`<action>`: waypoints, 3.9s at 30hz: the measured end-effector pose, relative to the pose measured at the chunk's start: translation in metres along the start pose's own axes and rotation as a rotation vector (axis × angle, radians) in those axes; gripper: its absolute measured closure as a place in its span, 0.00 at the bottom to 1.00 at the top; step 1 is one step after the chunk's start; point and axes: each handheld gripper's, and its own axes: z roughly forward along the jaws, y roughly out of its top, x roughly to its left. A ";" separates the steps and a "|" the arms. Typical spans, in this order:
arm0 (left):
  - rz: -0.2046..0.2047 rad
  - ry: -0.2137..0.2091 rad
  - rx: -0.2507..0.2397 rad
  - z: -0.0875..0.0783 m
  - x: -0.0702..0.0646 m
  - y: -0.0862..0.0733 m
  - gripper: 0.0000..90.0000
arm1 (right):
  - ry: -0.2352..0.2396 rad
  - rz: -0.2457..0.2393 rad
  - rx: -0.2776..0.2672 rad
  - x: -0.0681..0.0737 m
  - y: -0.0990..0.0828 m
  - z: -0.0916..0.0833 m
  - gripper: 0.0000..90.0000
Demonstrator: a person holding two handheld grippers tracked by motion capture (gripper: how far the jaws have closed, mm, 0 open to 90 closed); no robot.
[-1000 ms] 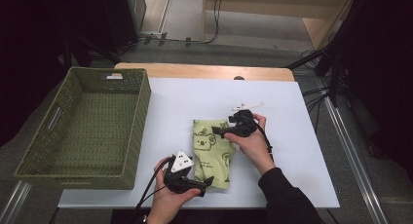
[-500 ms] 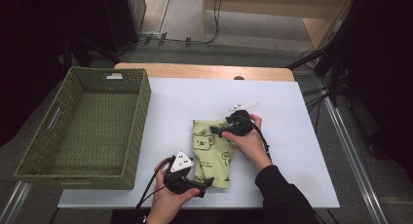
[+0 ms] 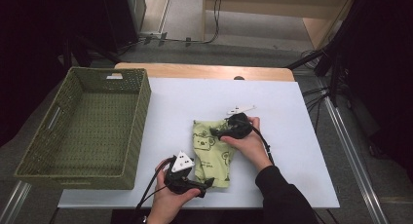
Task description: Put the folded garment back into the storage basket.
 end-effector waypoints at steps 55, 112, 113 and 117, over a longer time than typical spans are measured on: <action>0.013 0.081 0.110 0.017 -0.018 0.005 0.25 | -0.009 0.175 -0.072 0.004 -0.044 -0.049 0.80; 0.072 0.050 -0.055 -0.005 -0.022 0.020 0.73 | -0.028 0.114 -0.129 0.010 -0.030 -0.072 0.80; 0.072 0.050 -0.055 -0.005 -0.022 0.020 0.74 | -0.028 0.114 -0.129 0.010 -0.030 -0.072 0.80; 0.074 0.052 -0.067 -0.009 -0.020 0.023 0.73 | -0.031 0.105 -0.137 0.010 -0.025 -0.075 0.80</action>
